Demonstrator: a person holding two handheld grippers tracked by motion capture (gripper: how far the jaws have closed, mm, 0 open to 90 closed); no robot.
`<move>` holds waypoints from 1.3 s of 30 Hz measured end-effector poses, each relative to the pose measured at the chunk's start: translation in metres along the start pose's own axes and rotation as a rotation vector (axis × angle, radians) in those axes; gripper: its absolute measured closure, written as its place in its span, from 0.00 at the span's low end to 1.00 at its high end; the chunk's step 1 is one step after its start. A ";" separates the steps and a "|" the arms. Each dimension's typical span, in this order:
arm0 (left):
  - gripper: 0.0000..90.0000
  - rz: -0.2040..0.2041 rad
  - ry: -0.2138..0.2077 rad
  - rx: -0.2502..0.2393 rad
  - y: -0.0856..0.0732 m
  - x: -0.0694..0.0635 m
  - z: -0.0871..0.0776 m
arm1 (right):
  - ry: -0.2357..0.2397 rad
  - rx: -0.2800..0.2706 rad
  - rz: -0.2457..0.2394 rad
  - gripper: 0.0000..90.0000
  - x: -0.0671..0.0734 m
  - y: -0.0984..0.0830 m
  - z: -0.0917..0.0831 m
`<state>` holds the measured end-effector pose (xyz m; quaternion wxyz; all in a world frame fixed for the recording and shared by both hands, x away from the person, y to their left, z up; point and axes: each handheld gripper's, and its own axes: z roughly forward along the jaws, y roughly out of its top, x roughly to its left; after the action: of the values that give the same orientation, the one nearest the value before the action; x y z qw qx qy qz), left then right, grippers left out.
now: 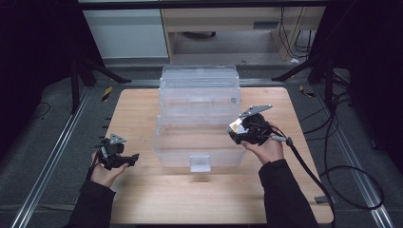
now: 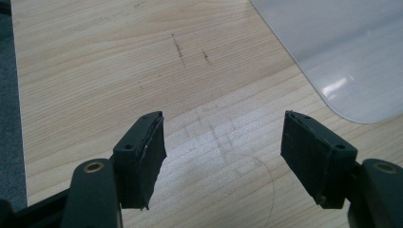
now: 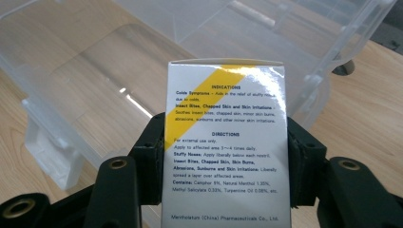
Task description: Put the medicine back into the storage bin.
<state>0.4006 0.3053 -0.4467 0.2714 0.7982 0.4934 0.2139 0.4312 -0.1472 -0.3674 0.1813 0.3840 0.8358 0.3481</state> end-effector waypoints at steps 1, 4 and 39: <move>0.34 0.000 0.001 -0.002 0.000 0.000 0.000 | -0.001 0.005 0.001 0.50 0.000 -0.001 0.002; 0.34 -0.004 -0.002 -0.009 0.001 0.000 -0.002 | 0.003 0.012 0.005 0.50 0.000 -0.004 0.006; 0.37 0.023 -0.029 -0.112 0.017 -0.007 -0.030 | 0.013 -0.025 0.005 0.45 -0.008 -0.027 0.001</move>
<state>0.3910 0.2996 -0.4132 0.3204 0.7903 0.4675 0.2328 0.4231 -0.1647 -0.3872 0.1798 0.3816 0.8314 0.3617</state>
